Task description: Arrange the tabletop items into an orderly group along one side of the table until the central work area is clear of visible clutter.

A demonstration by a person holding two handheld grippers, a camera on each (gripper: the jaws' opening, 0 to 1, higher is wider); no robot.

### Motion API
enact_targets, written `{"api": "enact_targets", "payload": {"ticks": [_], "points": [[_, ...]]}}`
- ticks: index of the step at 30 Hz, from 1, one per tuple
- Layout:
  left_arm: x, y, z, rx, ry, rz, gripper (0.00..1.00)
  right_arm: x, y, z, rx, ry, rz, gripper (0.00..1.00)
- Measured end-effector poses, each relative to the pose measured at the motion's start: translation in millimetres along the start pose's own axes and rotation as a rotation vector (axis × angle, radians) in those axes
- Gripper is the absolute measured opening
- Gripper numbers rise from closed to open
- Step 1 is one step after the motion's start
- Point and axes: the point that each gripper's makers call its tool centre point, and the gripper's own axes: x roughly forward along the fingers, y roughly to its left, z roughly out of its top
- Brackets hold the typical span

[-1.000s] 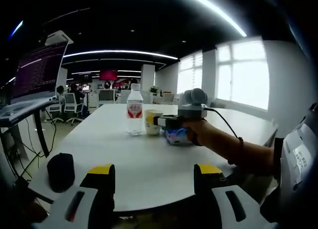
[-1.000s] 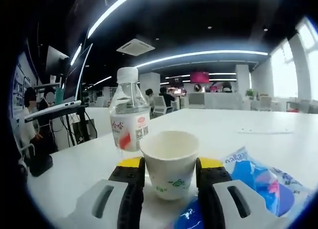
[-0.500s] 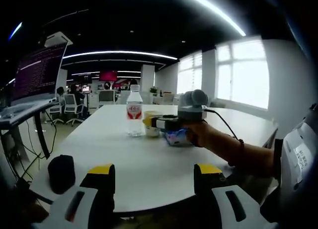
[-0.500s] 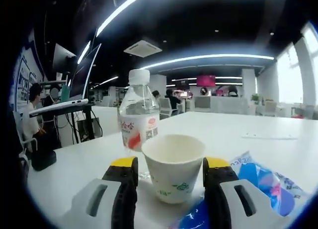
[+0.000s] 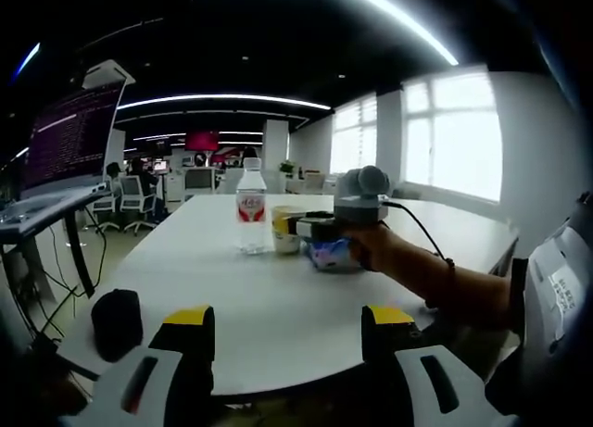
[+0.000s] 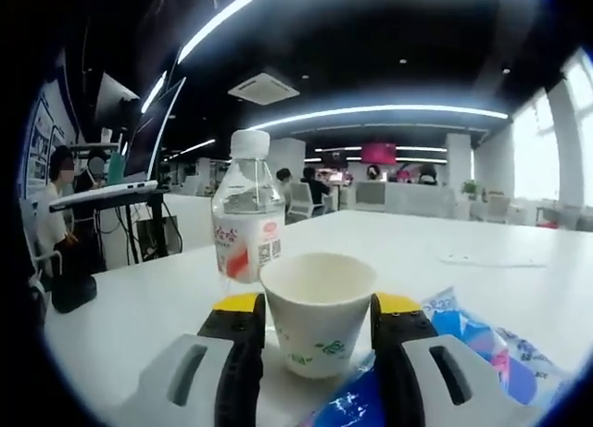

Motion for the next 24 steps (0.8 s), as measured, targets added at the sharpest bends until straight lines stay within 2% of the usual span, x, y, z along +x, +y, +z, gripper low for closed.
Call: {"api": "enact_targets", "payload": {"ticks": [4,10,17,20,23,24], "points": [[-1.1,1.8,-0.8,0.001,0.004,0.007,0.63,-3.0,0.7,7.2,0.019,-0.027,0.010,0.52],[-1.1,0.8,0.8,0.005,0.003,0.006,0.63,-14.8,2.3,22.5,0.035,-0.076,0.033,0.52],[0.1,-3.8,4.7,0.007,-0.011,-0.001,0.63,-23.6,4.3,34.6,0.043,-0.096,0.074,0.53],[1.1,-6.0,5.6,0.010,-0.012,-0.007,0.63,-31.6,3.4,43.1,0.037,-0.126,0.079,0.52],[2.3,-8.3,7.9,0.012,-0.017,-0.013,0.63,-39.7,0.3,60.8,-0.024,-0.182,0.075,0.52],[2.8,-8.9,8.6,0.016,-0.021,-0.015,0.63,-42.4,0.7,61.4,-0.032,-0.177,0.083,0.52]]}}
